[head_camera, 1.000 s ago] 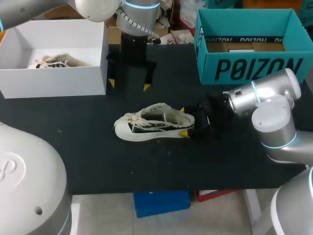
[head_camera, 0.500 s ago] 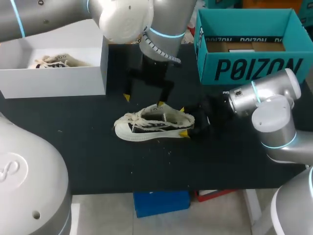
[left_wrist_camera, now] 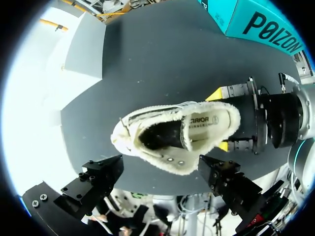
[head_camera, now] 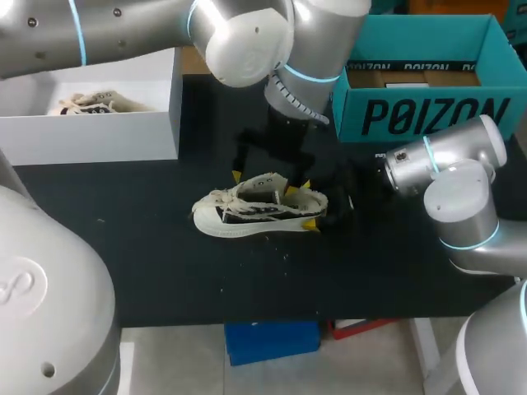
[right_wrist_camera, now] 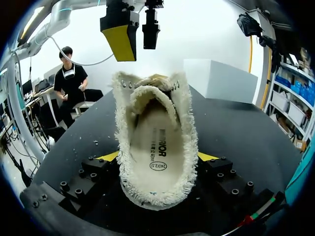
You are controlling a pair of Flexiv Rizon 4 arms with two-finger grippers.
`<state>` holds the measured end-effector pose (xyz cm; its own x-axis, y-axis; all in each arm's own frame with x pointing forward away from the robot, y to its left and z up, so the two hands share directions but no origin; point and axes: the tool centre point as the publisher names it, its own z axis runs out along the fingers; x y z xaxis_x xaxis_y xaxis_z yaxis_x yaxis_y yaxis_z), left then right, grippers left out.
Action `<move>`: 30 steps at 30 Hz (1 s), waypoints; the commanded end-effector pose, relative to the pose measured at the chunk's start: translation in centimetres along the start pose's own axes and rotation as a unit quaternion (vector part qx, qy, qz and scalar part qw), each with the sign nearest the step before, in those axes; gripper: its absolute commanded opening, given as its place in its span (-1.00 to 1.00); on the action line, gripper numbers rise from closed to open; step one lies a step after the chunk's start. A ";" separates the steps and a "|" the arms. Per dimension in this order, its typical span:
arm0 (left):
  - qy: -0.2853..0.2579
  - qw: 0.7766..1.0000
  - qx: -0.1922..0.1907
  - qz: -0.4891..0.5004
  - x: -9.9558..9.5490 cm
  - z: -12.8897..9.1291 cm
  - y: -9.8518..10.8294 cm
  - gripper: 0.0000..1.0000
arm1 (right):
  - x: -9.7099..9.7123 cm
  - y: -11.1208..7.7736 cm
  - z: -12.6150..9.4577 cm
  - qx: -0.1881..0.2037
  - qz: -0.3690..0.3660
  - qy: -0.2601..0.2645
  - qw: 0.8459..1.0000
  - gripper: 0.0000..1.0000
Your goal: Take the shoe out of the shoebox, open the shoe tongue, remove and reinsert the insole, then place the shoe into the shoebox
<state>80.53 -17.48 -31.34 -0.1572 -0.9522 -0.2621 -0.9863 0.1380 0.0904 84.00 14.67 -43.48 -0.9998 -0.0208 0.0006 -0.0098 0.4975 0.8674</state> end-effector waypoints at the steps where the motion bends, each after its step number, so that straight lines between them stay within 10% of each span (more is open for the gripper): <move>1: -0.030 0.999 -0.010 0.001 1.7 1.0 -0.9 1.00 | -0.1 -0.5 0.7 0.000 0.000 -0.001 1.000 -1.00; 30: -0.115 0.992 -0.040 -0.021 1.3 5.8 -2.1 0.85 | -0.1 -0.5 0.7 0.000 0.000 -0.001 1.000 -1.00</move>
<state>82.06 -17.25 -37.19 -0.1306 -0.8716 -0.4725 -0.9870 0.0690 0.1454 84.00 14.68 -43.48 -0.9998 -0.0208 0.0006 -0.0099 0.4974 0.8674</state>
